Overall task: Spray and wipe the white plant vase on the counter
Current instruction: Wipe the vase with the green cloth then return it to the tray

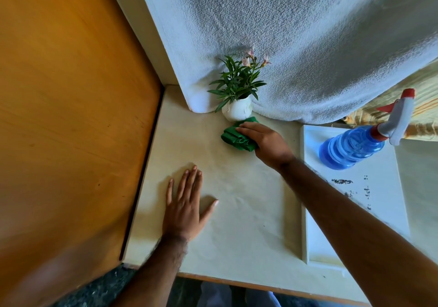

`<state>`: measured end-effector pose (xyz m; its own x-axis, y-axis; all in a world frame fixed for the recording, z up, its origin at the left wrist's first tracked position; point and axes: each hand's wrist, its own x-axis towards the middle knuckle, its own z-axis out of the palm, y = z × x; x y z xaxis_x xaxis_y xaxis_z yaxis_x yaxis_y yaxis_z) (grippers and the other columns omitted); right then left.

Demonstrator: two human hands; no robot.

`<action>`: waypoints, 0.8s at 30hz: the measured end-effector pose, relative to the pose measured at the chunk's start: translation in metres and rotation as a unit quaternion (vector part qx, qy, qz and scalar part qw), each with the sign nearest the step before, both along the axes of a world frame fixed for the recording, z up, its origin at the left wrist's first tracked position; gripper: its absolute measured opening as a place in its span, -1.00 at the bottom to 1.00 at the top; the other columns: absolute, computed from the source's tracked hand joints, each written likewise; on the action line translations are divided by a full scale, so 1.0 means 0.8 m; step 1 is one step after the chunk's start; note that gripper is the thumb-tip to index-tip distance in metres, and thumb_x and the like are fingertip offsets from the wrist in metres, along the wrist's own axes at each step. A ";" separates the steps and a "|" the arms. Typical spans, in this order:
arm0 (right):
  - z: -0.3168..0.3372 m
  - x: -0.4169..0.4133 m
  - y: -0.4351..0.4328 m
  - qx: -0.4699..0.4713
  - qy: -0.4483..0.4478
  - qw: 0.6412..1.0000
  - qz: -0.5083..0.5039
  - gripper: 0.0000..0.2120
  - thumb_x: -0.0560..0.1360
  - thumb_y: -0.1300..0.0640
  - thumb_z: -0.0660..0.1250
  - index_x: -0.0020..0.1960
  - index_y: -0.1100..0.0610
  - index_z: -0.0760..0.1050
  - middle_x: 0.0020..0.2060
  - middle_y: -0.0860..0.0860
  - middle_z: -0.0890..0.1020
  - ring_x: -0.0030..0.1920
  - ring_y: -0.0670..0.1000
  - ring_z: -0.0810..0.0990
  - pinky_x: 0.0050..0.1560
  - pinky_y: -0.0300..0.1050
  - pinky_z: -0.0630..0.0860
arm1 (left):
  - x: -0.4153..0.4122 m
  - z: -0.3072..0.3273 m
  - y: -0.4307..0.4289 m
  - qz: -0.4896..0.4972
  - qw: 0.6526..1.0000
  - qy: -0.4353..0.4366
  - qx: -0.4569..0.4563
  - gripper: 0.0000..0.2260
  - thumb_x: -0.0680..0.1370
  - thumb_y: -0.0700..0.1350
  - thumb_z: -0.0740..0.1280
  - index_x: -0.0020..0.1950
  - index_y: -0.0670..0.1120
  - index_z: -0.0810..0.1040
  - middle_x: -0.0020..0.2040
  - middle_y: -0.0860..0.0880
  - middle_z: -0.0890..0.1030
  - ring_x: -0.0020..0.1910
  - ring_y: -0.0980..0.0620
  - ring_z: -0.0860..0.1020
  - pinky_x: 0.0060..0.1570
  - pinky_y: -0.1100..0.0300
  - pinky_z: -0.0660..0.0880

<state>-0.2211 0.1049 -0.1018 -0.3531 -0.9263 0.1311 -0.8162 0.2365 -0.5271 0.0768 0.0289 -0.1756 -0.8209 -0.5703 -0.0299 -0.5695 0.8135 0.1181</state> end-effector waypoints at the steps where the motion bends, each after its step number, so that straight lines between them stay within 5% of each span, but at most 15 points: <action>1: 0.003 0.000 0.000 -0.007 0.015 1.000 0.009 -0.45 0.38 0.37 0.20 0.33 0.16 0.60 0.30 0.11 0.62 0.33 0.16 0.57 0.25 0.11 0.58 | -0.001 0.000 0.000 -0.001 1.000 0.000 -0.001 -0.18 0.63 0.42 0.03 0.72 -0.09 0.10 0.73 -0.09 0.15 0.70 -0.11 0.14 0.62 -0.29 0.16; 6: 0.020 0.006 -0.026 -0.098 0.131 0.978 0.131 -0.64 0.63 0.31 0.13 0.31 0.22 0.60 0.26 0.15 0.64 0.30 0.18 0.56 0.48 -0.07 0.30 | 0.000 0.000 -0.001 0.000 1.000 -0.001 -0.005 -0.18 0.62 0.41 0.08 0.72 -0.09 0.09 0.73 -0.09 0.13 0.71 -0.10 0.13 0.63 -0.28 0.15; 12: 0.012 -0.002 -0.055 -0.138 0.203 0.955 0.167 -0.70 0.62 0.30 0.22 0.27 0.26 0.62 0.22 0.20 0.66 0.27 0.22 0.61 0.46 0.10 0.33 | 0.000 -0.001 0.000 0.000 1.000 0.005 -0.009 -0.18 0.63 0.41 0.08 0.72 -0.10 0.10 0.73 -0.09 0.14 0.70 -0.11 0.14 0.62 -0.29 0.17; 19: -0.016 -0.001 -0.050 -0.061 0.134 0.979 0.139 -0.50 0.40 0.52 0.37 0.30 0.23 0.60 0.26 0.21 0.63 0.30 0.24 0.58 0.44 0.15 0.40 | -0.001 0.000 -0.001 -0.001 1.000 -0.004 -0.009 -0.18 0.63 0.43 0.01 0.72 -0.10 0.08 0.73 -0.10 0.13 0.70 -0.12 0.13 0.61 -0.30 0.20; 24: -0.017 0.019 -0.041 0.021 0.005 0.998 0.067 -0.33 0.28 0.56 0.32 0.34 0.16 0.59 0.30 0.13 0.62 0.30 0.18 0.58 0.30 0.07 0.55 | 0.001 -0.001 -0.001 -0.001 1.000 0.003 -0.008 -0.18 0.63 0.42 0.03 0.72 -0.09 0.08 0.73 -0.09 0.12 0.71 -0.11 0.12 0.61 -0.31 0.19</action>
<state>-0.2063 0.0724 -0.1158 -0.2247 -0.9698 0.0948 -0.8472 0.1464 -0.5106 0.0776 0.0280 -0.1765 -0.8226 -0.5684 -0.0163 -0.5666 0.8169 0.1078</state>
